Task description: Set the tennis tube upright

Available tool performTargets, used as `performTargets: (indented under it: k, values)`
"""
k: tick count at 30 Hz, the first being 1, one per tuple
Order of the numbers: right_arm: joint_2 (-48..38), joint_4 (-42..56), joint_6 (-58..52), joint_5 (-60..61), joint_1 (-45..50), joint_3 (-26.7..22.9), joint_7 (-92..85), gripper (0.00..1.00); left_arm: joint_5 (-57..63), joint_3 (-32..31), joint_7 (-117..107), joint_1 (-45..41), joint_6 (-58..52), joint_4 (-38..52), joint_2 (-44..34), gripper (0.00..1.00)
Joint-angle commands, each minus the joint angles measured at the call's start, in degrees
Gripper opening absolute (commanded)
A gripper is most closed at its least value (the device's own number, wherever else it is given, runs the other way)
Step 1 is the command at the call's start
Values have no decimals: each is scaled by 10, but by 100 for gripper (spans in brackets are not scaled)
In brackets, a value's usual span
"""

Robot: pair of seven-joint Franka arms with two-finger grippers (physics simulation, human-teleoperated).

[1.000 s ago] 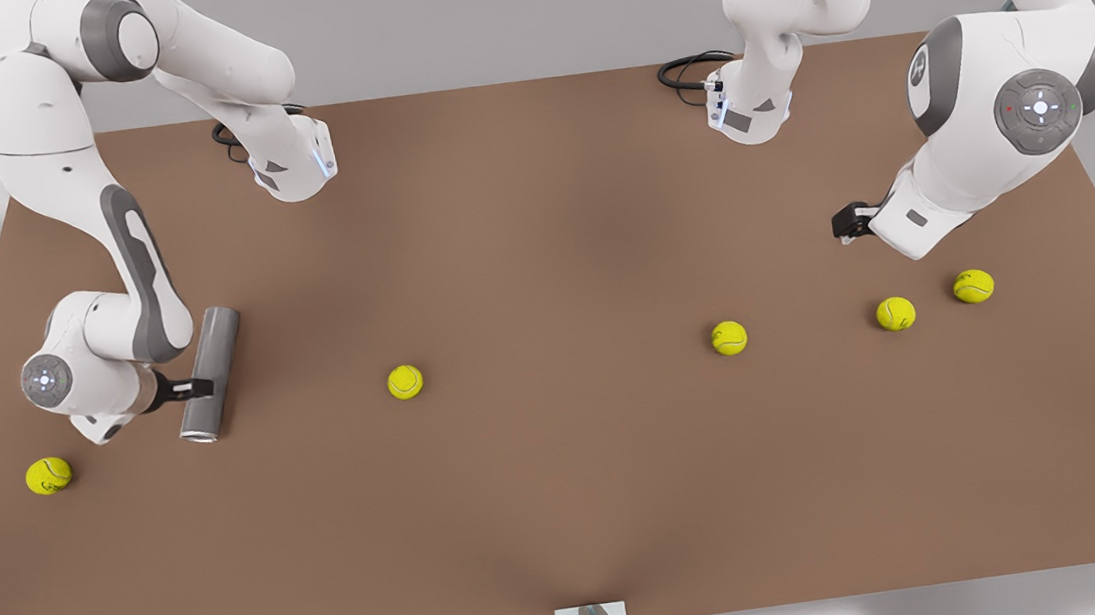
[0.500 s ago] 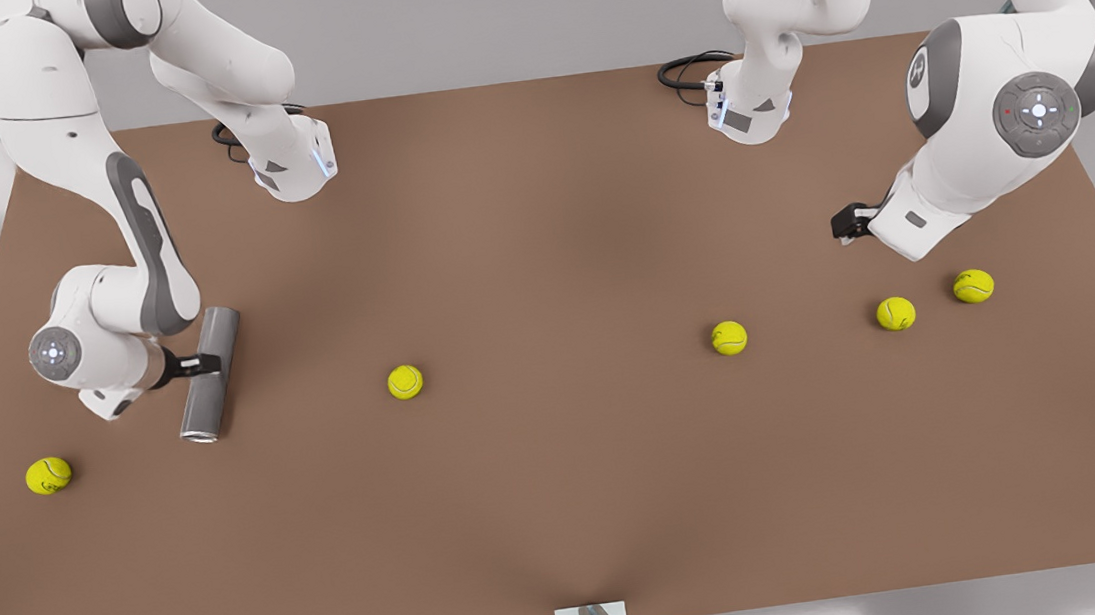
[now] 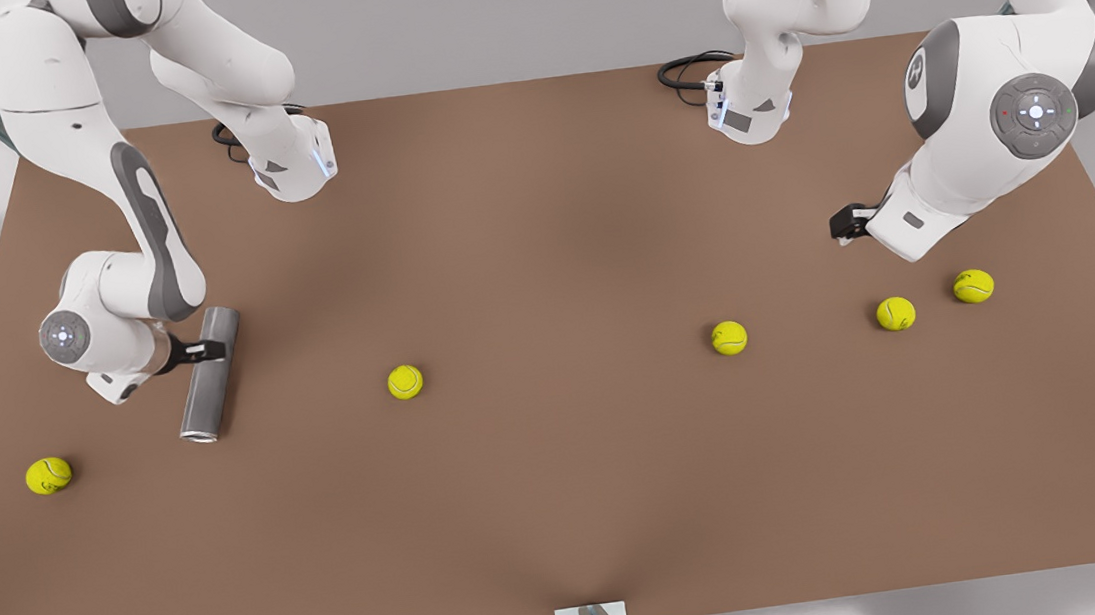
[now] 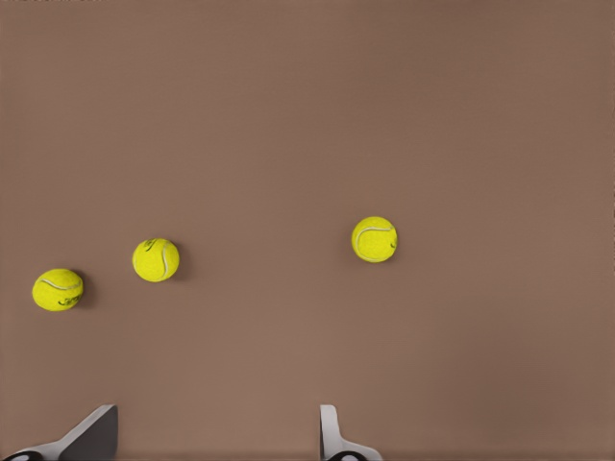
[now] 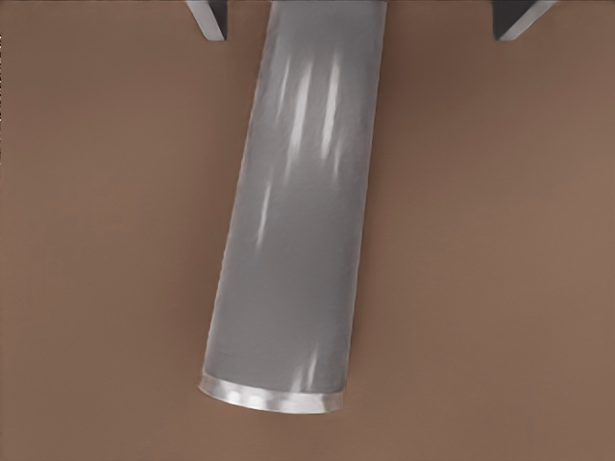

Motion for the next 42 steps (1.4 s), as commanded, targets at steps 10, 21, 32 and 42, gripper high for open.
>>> performTargets:
  k: [10, 21, 32, 42]
  values:
    - [55, -2, 50, 0, -17, 0, -1, 100, -1, 0, 0, -1, 0, -4, 0, 100]
    - [87, -3, 79, -1, -18, -1, -1, 100, -1, 0, 0, -1, 0, -8, 0, 100]
    - [96, -3, 83, -1, -21, 0, -2, 65, -1, 0, 0, -1, -1, -9, 2, 100]
    - [97, -1, 79, -1, -17, 0, -1, 66, -1, 0, -1, -1, -3, -13, 2, 100]
